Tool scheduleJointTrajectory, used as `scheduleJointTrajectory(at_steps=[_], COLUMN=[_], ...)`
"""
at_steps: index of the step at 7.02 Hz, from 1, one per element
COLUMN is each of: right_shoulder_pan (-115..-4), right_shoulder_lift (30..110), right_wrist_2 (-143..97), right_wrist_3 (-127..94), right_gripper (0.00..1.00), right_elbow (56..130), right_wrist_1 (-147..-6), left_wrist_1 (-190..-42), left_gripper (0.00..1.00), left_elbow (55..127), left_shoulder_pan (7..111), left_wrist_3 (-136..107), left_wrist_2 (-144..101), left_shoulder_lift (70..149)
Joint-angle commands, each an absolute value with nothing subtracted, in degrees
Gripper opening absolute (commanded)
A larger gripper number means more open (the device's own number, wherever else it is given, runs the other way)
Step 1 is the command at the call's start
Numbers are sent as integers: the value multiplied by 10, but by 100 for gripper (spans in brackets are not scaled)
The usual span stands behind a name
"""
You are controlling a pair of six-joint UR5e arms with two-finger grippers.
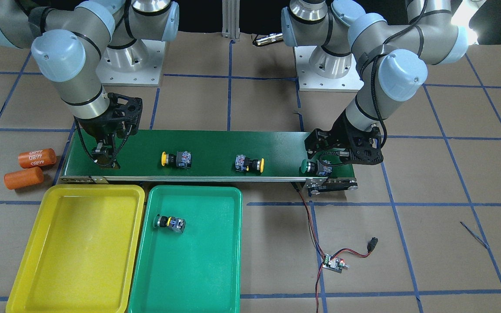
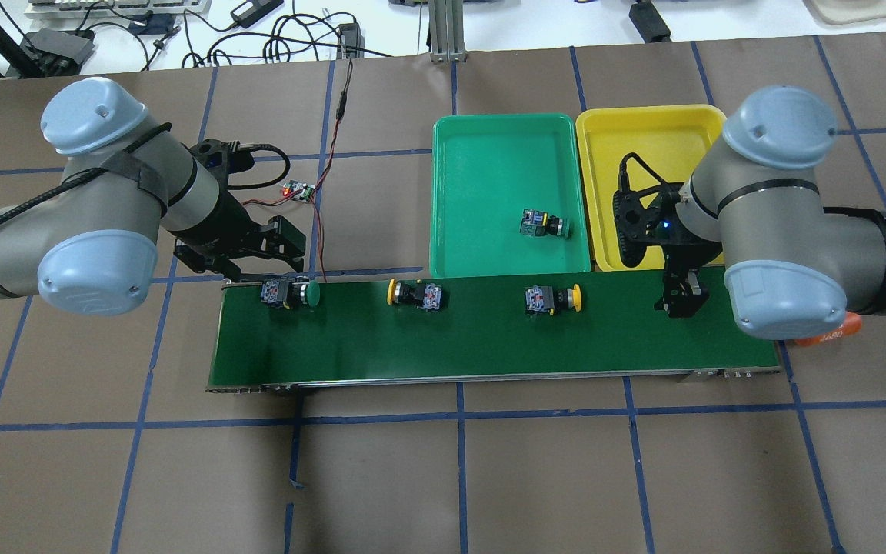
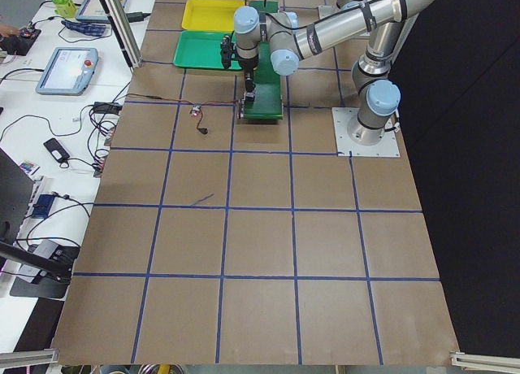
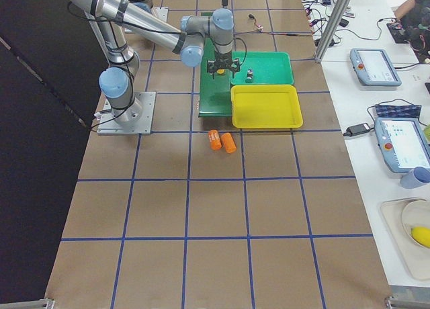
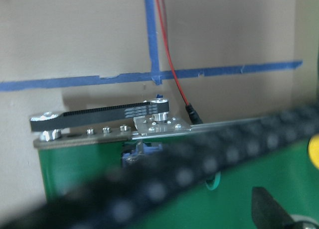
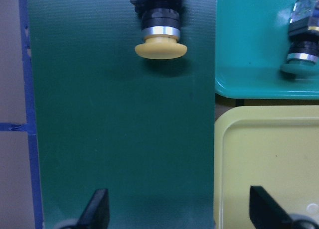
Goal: Sort buttons by color to trays
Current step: 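Place the last switch on the belt with the left gripper and raise it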
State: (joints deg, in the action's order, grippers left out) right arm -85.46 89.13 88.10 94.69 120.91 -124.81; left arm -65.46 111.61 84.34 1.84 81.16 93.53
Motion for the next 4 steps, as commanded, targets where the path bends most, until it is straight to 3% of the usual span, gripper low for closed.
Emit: scheduleJointTrajectory(at_steps=[1, 4], right_shoulder_pan=[-854, -854], right_shoulder_lift=[893, 893], right_wrist_2=[877, 877], right_wrist_3=[948, 946], right_gripper=[100, 100], right_elbow=[1238, 1270], right_wrist_1=[-1277, -1332], left_wrist_1=[-725, -824], left_gripper=[100, 100], left_elbow=[1044, 944], left_shoulder_pan=[845, 854], left_wrist_3=[6, 43], left_wrist_2=[813, 857], left_shoulder_lift=[905, 893])
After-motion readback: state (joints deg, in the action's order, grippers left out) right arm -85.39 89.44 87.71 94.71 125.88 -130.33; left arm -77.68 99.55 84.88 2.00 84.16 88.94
